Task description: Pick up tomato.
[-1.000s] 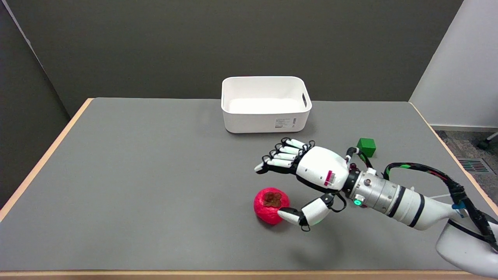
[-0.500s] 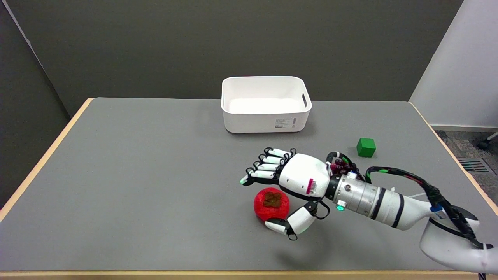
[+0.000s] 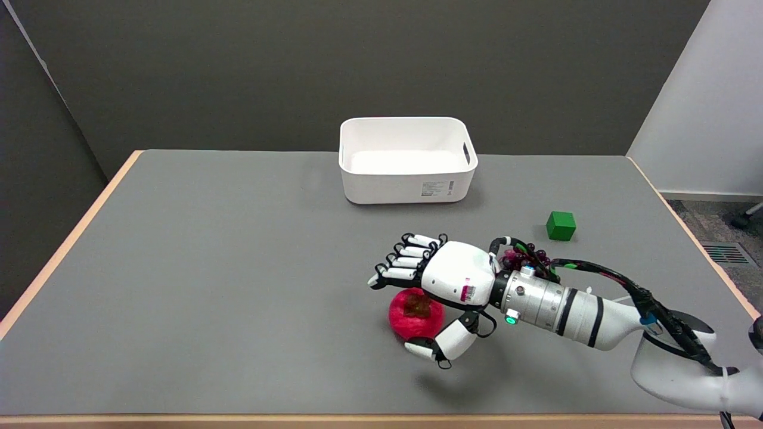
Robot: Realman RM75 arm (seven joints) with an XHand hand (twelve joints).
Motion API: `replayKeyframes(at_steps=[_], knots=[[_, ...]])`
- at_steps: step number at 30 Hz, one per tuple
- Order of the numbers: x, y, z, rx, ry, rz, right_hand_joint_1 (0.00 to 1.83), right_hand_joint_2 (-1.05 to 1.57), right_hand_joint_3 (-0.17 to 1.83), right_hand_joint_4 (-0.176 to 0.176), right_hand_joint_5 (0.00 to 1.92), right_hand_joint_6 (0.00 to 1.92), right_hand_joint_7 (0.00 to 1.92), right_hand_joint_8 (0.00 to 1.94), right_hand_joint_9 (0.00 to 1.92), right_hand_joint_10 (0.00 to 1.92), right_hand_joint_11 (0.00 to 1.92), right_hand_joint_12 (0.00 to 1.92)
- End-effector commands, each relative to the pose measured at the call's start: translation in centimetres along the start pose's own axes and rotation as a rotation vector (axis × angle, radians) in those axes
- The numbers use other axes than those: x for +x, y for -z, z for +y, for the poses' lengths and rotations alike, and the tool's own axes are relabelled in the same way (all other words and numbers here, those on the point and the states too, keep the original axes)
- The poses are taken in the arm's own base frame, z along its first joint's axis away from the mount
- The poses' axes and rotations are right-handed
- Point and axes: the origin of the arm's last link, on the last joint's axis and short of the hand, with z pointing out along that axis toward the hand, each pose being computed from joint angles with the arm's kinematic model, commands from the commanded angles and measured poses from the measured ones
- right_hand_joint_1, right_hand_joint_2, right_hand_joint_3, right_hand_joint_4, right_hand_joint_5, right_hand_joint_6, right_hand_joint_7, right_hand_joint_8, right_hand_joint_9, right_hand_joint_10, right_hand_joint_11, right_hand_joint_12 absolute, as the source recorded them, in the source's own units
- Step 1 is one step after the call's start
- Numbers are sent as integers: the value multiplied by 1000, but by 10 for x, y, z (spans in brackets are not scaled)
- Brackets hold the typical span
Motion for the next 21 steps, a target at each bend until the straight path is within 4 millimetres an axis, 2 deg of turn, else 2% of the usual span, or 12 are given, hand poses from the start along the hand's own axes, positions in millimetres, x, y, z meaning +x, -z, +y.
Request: replayKeyframes(at_steps=[1, 21], knots=[[-11, -5, 15, -40, -2, -39, 520, 569, 907, 65, 278, 535, 367, 432, 208, 783, 24, 1238], [-14, -5, 17, -55, -10, -44, 548, 574, 913, 64, 281, 541, 375, 438, 217, 787, 38, 1247]])
